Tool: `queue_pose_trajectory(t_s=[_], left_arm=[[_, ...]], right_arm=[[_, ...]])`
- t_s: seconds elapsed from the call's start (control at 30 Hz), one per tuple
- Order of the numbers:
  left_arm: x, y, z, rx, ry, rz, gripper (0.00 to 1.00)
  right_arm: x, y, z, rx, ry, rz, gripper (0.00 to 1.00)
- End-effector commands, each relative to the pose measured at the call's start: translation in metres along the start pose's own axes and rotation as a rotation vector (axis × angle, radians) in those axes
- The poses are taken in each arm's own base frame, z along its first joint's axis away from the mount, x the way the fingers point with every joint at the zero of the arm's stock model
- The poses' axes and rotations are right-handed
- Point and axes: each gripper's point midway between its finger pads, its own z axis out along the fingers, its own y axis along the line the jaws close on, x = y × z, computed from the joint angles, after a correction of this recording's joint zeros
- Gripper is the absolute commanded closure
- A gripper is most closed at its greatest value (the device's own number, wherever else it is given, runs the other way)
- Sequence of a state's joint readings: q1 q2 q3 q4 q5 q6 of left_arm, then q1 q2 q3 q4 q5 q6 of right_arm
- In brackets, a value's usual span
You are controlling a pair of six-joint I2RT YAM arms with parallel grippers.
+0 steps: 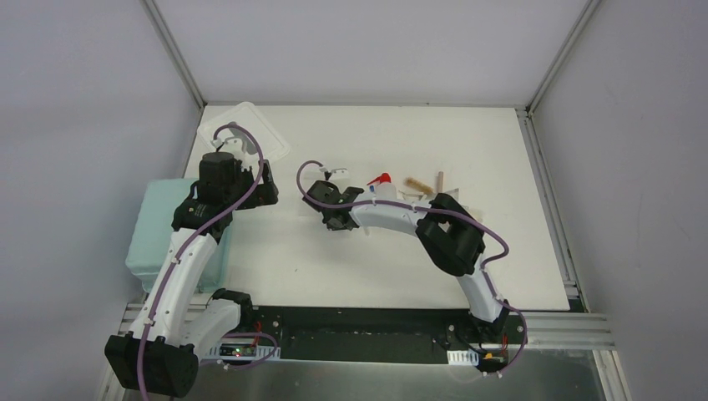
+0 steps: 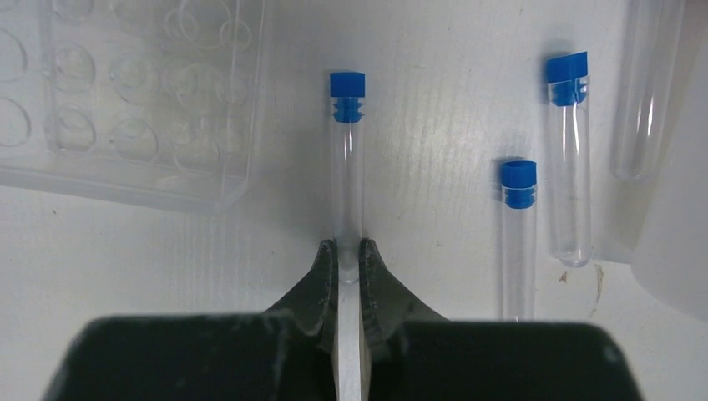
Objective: Organize the chemistry lab equipment
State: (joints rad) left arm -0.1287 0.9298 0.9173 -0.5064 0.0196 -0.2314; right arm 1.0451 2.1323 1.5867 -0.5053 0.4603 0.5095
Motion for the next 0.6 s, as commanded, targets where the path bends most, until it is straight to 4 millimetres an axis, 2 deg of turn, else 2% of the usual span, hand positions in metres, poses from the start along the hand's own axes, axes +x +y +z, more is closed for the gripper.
queue_pose_trajectory(t_s=[0.0, 0.13, 0.23, 0.37, 0.57], left_arm=[[-0.002, -0.002, -0.001, 0.021, -0.013, -0.002, 0.01], [-0.011, -0.018, -0.008, 0.099, -0.027, -0.030, 0.01], [-0.023, -0.044, -0.025, 0.218, -0.051, -0.122, 0.01], [-0.031, -0.081, -0.045, 0.408, -0.017, -0.234, 0.02], [-0.020, -0.121, -0.055, 0.629, 0.151, -0.338, 0.03]], right_arm=[[-0.007, -0.011, -0.013, 0.001, -0.033, 0.007, 1.00], [-0.015, -0.021, -0.035, -0.049, -0.114, 0.011, 1.00], [-0.022, -0.025, -0.064, -0.128, -0.231, -0.026, 1.00], [-0.015, -0.030, -0.099, -0.252, -0.304, -0.063, 1.00], [-0.008, -0.010, -0.178, -0.634, -0.417, -0.067, 1.00]])
